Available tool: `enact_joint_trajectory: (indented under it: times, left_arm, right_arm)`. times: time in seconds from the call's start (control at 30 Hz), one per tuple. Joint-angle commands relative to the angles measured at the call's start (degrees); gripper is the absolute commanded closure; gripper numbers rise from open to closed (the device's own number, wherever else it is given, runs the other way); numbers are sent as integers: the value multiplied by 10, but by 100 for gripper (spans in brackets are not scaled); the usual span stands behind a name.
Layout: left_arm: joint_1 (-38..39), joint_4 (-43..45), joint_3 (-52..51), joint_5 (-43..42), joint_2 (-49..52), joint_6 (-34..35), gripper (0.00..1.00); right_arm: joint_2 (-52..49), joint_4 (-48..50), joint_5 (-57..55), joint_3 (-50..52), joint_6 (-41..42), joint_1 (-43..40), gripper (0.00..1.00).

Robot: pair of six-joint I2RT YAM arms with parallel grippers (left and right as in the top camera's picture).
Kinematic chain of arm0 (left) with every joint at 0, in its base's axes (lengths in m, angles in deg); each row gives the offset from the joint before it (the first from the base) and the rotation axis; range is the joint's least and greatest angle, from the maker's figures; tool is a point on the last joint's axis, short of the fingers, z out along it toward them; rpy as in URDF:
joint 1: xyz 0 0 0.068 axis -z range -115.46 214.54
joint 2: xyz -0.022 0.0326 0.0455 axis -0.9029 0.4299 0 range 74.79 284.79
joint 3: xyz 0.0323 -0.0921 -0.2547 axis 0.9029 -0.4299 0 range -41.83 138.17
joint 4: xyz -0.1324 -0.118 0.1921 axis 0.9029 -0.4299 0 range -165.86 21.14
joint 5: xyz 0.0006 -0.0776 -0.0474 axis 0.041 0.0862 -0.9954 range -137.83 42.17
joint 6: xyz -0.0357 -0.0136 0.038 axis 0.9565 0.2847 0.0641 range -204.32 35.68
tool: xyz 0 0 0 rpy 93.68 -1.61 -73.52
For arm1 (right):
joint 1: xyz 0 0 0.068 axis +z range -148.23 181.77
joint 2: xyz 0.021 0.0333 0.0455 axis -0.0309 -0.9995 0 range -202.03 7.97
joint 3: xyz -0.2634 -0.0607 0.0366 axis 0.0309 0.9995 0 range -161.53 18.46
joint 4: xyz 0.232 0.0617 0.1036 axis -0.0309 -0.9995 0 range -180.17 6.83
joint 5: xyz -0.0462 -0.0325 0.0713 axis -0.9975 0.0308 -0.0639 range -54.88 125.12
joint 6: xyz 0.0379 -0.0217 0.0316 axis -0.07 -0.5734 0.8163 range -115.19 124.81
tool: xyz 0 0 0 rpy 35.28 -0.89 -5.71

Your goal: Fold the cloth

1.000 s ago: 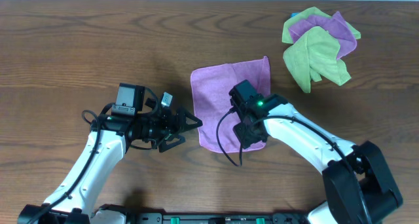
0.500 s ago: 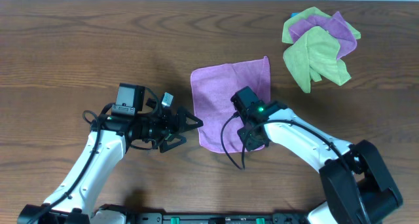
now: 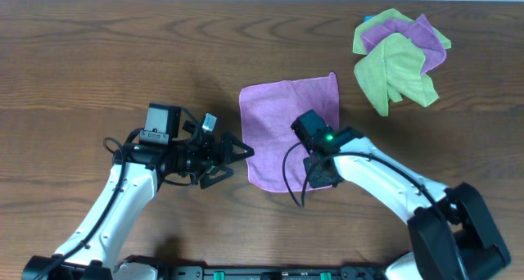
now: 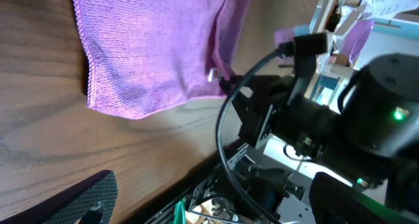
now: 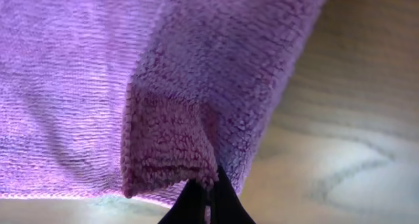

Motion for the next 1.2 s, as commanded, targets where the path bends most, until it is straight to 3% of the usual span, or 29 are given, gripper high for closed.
enact_joint_trajectory:
  times: [0.0, 0.3, 0.53, 1.17]
  left_arm:
    - [1, 3, -5, 12, 3, 17, 5]
    - [1, 38, -67, 21, 3, 97, 5]
    - [2, 76, -103, 9, 3, 137, 5]
    - [87, 144, -103, 138, 45, 176, 5]
  right_arm:
    - [17, -9, -3, 2, 89, 3, 99]
    - [17, -40, -14, 3, 240, 3, 99]
    - [23, -68, -25, 3, 301, 3, 99]
    - [90, -64, -29, 3, 325, 3, 99]
